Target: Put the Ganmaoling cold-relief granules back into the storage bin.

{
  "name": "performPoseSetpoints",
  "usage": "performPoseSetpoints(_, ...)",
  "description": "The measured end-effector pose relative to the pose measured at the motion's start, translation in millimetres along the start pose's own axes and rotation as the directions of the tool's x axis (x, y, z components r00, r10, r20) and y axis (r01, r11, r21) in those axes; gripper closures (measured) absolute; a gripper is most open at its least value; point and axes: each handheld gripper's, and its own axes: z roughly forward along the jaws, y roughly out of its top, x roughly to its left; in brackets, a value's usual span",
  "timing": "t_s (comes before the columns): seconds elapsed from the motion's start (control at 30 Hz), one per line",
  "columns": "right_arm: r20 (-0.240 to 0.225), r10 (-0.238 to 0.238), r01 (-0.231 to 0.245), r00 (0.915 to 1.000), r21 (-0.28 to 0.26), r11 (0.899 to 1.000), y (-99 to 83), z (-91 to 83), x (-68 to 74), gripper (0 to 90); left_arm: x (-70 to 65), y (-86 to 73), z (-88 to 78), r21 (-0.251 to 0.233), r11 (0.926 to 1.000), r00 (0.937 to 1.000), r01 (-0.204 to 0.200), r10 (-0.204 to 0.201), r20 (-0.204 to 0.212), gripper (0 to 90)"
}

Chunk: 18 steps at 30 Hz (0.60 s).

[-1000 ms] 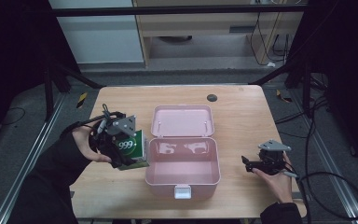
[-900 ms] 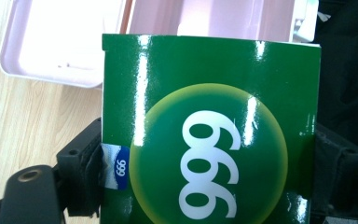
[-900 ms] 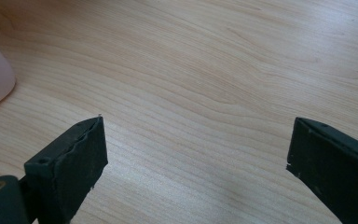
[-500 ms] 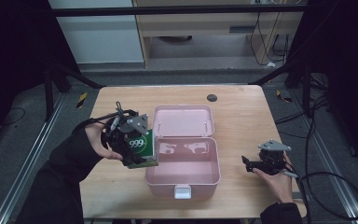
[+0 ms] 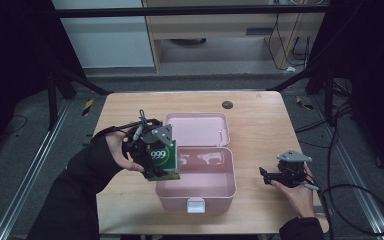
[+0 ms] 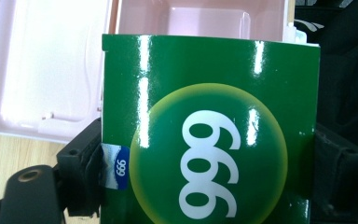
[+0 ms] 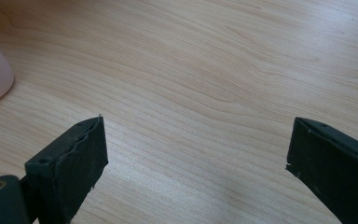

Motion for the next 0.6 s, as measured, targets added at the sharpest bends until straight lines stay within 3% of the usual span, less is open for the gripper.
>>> performPoseSetpoints(0.6,-0.002,-0.006,0.006,1.0000,0.001,1.000,-0.4,0.9,0.4,5.2,1.4,22.4,22.2,-0.003,0.9992,0.9988,-0.040,0.040,0.027,15.1)
